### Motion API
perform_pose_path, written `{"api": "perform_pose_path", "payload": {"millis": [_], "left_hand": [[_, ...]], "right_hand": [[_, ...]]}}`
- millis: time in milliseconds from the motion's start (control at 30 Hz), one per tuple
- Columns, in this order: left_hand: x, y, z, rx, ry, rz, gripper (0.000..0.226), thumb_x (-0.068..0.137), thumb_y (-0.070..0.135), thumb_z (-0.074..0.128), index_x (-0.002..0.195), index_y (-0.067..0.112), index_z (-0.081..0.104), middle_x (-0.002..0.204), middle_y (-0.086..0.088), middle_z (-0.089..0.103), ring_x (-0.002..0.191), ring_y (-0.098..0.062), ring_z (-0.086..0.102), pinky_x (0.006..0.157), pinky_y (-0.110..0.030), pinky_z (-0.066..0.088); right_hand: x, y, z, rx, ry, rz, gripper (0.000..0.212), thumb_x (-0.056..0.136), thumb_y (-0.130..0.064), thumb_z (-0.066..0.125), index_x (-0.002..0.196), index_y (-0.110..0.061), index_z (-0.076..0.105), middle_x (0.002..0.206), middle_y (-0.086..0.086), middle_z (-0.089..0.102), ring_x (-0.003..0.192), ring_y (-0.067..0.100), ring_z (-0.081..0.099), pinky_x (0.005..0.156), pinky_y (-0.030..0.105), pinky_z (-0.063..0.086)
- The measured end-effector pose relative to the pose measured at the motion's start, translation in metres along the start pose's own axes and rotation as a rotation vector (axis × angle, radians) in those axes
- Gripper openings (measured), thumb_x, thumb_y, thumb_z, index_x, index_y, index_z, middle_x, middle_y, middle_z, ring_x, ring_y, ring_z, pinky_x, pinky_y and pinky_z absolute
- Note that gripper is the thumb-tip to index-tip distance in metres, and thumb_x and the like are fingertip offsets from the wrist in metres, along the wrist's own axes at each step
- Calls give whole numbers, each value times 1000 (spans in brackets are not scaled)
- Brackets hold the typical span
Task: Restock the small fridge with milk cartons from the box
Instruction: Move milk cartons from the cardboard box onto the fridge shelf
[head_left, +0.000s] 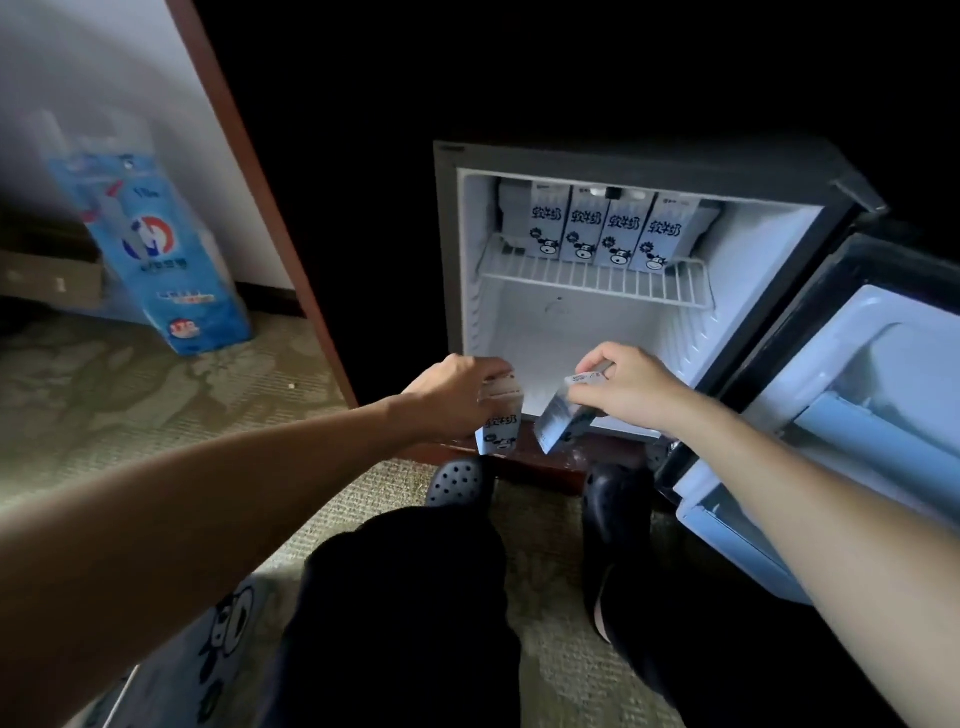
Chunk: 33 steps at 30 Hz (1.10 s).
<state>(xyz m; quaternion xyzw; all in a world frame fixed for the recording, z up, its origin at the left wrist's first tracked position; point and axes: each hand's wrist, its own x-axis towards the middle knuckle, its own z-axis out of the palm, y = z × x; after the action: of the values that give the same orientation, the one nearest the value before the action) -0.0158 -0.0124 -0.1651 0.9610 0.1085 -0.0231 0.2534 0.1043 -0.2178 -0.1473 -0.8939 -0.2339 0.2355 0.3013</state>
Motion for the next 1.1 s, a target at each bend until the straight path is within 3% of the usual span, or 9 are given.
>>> {"api": "perform_pose_path", "payload": {"millis": [100,200,300,400,567,800,1000,1100], "left_hand": [[31,2,18,12,7,-20,50,87,48,70,134,36,56,120,1,67,93,-20,64,71,-24,50],[64,-3,34,13,9,-18,49,87,42,70,134,34,56,122,-1,67,101,-24,65,82,-31,55],[94,-10,50,26,-12,1,43,87,41,70,128,37,57,113,0,69,97,-25,66,81,-35,55],[120,-17,66,29,-18,24,44,87,41,70,128,39,56,111,2,69,93,-23,65,76,-30,52],[160,-24,88,40,-1,52,47,92,39,65,136,36,51,123,0,63,103,-27,62,82,-31,49],[206,-34,107,88,110,52,50,97,19,56,143,30,43,127,-5,52,105,-32,61,83,-38,51],[229,-51,126,30,225,-32,53,91,4,57,138,26,47,128,-5,49,110,-29,57,74,-30,41],[239,-61,127,0,267,-11,58,84,-7,53,133,24,51,125,-4,50,110,-25,56,81,-33,50]], "right_hand": [[22,17,2,43,33,56,30,72,-41,73,98,-34,61,108,-6,60,95,13,60,78,34,53],[42,31,4,51,71,73,31,74,-35,74,101,-32,60,108,-5,59,92,11,59,73,30,51],[63,43,9,34,124,74,33,77,-30,74,107,-26,60,105,-5,60,83,7,60,59,23,44],[85,53,15,5,206,70,35,75,-32,74,106,-26,62,104,-5,61,81,7,60,55,21,40],[125,68,32,-5,324,52,38,74,-35,75,108,-26,63,110,-1,55,95,17,59,74,27,48],[170,80,54,-9,495,25,38,78,-30,73,113,-19,62,104,-2,43,105,26,54,82,32,50],[204,74,72,92,634,1,39,79,-30,73,115,-18,64,111,3,50,102,30,58,83,35,52],[220,71,86,165,645,-16,39,80,-31,74,116,-18,65,114,7,50,102,32,59,88,40,53]]}}
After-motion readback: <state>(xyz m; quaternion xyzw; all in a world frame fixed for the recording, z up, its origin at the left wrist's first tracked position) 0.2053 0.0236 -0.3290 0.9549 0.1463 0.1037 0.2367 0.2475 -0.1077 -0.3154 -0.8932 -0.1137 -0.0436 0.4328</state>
